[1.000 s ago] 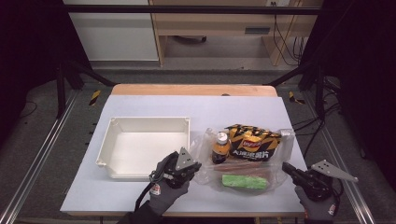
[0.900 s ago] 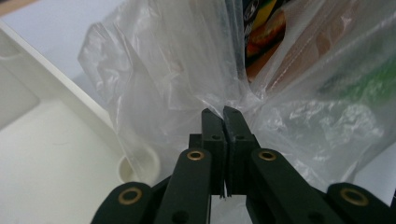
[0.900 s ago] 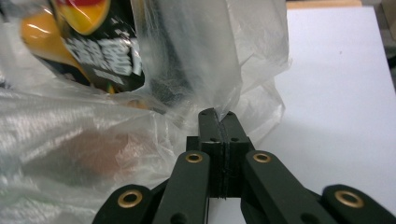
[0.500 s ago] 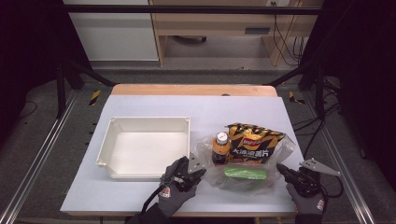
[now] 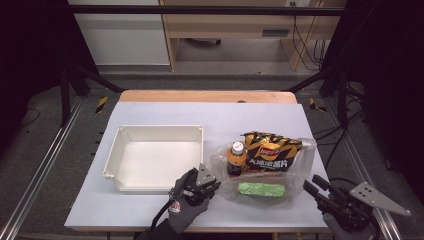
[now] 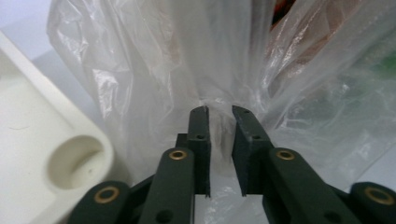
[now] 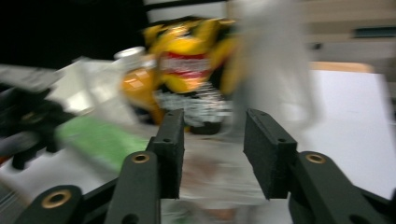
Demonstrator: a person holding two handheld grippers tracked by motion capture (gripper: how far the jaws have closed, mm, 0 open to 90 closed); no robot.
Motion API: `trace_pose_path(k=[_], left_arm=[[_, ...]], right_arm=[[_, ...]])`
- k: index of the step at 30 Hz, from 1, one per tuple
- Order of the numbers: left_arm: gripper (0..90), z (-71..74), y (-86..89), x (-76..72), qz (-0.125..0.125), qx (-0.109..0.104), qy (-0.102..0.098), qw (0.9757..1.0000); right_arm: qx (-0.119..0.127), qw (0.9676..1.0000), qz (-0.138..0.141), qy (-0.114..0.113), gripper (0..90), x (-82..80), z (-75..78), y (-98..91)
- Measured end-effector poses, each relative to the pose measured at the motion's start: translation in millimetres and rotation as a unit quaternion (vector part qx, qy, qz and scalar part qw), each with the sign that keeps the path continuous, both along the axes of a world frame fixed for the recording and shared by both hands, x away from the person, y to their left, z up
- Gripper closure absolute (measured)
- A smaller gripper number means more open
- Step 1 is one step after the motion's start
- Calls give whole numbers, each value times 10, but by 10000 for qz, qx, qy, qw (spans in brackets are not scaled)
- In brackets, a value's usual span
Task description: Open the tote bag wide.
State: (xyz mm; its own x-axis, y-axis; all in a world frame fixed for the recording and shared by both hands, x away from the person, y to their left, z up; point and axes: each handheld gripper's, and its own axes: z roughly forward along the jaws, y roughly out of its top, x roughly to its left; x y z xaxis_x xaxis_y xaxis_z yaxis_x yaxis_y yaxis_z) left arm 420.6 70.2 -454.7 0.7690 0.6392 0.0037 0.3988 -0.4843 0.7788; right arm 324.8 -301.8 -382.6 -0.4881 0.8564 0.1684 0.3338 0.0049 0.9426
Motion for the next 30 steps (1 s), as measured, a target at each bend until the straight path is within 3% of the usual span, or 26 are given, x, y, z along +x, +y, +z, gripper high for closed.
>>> trace_pose_path(k=[4,7,10,14,20,26,30], left_arm=[[703,89,88,-40,51,-237,-102,9997],[665,184,168,-83,56,-368,-214,9991],[665,235,226,-99,78,-408,-265,9988],[743,171,207,-47,23,-286,-135,9995],[776,89,171,-4,24,-270,-61,9996],[743,168,240,-23,76,-568,-126,9983],[661,299,262,-101,3,-800,-306,9963]], right_arm=[[-133,9977,652,111,492,59,-34,314],[-468,9954,826,151,451,122,-104,503],[-526,9941,936,160,431,131,-136,576],[-349,9939,1041,-36,382,65,-99,579],[-637,9913,1152,48,341,93,-171,678],[-1000,9886,1113,156,335,163,-274,778],[-1043,9893,1009,147,360,241,-296,833]])
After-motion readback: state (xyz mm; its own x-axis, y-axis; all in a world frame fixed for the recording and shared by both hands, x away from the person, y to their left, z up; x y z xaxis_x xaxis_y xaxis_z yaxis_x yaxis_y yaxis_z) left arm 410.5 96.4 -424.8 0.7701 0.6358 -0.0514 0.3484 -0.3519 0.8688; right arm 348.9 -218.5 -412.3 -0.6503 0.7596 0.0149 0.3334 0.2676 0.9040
